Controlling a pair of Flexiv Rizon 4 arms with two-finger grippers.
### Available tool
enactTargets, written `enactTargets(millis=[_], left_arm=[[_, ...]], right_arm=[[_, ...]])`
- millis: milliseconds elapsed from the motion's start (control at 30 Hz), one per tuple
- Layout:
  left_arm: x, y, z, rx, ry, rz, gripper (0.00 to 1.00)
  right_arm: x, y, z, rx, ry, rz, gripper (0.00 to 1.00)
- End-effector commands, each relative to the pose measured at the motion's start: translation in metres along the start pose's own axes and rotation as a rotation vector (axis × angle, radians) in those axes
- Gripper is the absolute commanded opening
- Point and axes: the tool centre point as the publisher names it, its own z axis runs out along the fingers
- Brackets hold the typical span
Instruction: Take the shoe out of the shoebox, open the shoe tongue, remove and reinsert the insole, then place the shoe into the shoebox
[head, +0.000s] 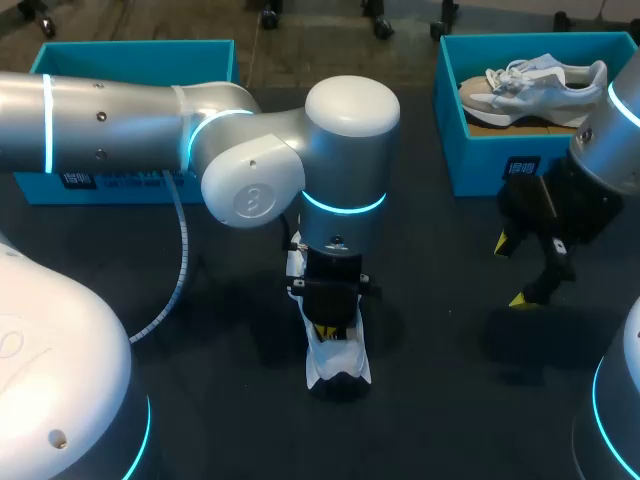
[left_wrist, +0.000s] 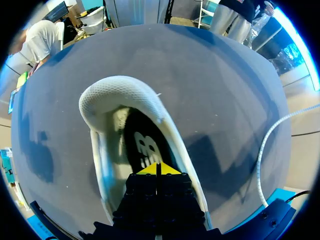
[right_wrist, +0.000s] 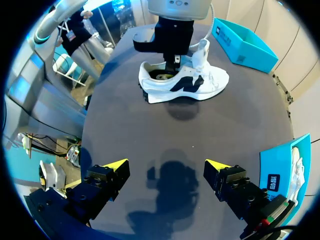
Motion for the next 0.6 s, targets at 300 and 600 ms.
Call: enactTargets(millis=[300,600], left_arm=[[-0.002,-0.001,-0.018,0.003,-0.097,-0.047,0.00],[0.003,0.001,-0.039,0.018,-0.088,-0.051,0.00]], right_arm=[[0.001,0.000,0.000,0.001,-0.001,0.000,1.00],[0.001,0.000,0.000,0.001,-0.001,0.000,1.00]])
